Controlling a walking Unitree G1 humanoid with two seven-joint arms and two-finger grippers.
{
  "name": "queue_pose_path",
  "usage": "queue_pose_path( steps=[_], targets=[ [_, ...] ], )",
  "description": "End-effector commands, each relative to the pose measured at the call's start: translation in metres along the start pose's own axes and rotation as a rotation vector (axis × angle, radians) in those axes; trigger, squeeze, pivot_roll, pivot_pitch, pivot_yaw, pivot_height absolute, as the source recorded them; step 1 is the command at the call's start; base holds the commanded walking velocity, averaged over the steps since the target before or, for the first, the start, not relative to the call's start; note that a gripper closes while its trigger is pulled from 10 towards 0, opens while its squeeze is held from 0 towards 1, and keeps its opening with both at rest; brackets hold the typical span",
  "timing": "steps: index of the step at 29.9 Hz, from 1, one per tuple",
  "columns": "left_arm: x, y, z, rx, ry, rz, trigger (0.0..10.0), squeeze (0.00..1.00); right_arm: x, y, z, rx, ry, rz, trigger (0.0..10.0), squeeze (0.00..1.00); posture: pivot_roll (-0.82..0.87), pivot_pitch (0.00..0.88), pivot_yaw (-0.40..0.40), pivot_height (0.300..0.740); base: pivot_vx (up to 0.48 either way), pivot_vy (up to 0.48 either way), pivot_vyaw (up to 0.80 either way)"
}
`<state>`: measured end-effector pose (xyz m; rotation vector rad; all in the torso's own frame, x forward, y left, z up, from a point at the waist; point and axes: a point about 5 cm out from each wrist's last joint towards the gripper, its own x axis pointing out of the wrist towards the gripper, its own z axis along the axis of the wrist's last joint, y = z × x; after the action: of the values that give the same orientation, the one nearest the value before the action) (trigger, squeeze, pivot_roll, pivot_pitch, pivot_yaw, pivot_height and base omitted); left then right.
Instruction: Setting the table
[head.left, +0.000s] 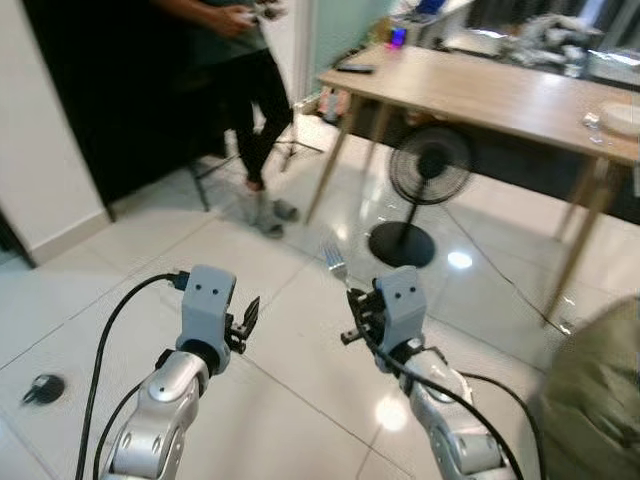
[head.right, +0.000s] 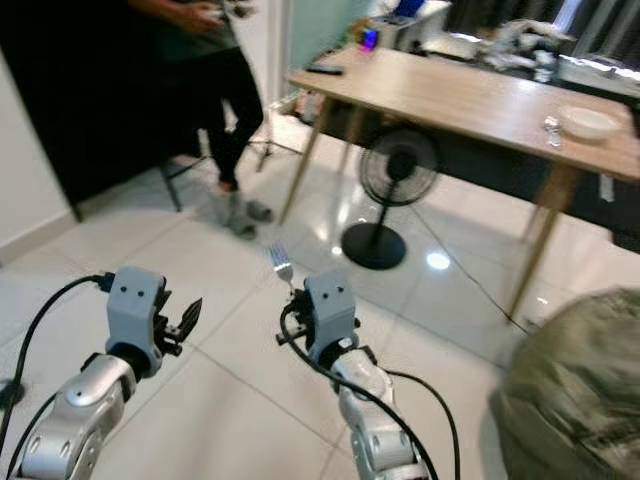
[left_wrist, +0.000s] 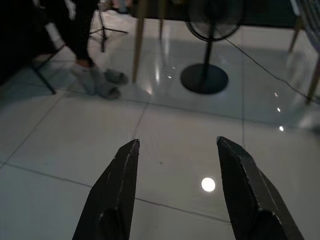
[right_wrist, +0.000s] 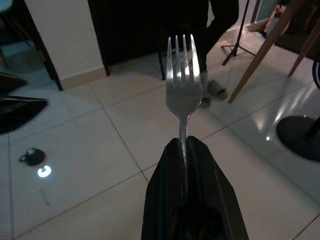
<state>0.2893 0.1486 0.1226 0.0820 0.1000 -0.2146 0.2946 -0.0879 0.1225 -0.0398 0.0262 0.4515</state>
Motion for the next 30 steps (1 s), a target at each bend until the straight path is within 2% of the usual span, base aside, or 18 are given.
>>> queue_pose_path(
  steps=[1, 19, 26, 28, 30],
  targets=[
    [-0.001, -0.002, -0.004, 0.005, 0.02, -0.005, 10.0, 0.0, -0.002, -0.003, -0.003, 0.0, 0.011, -0.01, 10.0, 0.0, 0.0, 0.0, 0.062, 0.74, 0.0, 0.0, -0.77],
    [-0.001, -0.002, -0.005, 0.007, 0.025, -0.01, 10.0, 0.0, -0.002, -0.005, -0.002, -0.007, 0.009, -0.012, 10.0, 0.0, 0.0, 0.0, 0.064, 0.74, 0.0, 0.0, -0.78],
    [-0.001, 0.002, -0.002, -0.038, 0.014, 0.01, 10.0, 0.0, -0.001, -0.006, 0.0, -0.006, 0.001, -0.014, 10.0, 0.0, 0.0, 0.0, 0.063, 0.74, 0.0, 0.0, -0.78],
    [0.0, 0.003, 0.001, -0.057, -0.002, 0.018, 10.0, 0.0, 0.0, -0.007, 0.003, 0.011, -0.019, -0.023, 10.0, 0.0, 0.0, 0.0, 0.063, 0.74, 0.0, 0.0, -0.76],
    [0.003, 0.007, 0.003, -0.035, -0.023, 0.066, 10.0, 0.0, 0.001, -0.008, 0.01, 0.029, -0.06, -0.017, 10.0, 0.0, 0.0, 0.0, 0.064, 0.74, 0.0, 0.0, 0.0]
  ],
)
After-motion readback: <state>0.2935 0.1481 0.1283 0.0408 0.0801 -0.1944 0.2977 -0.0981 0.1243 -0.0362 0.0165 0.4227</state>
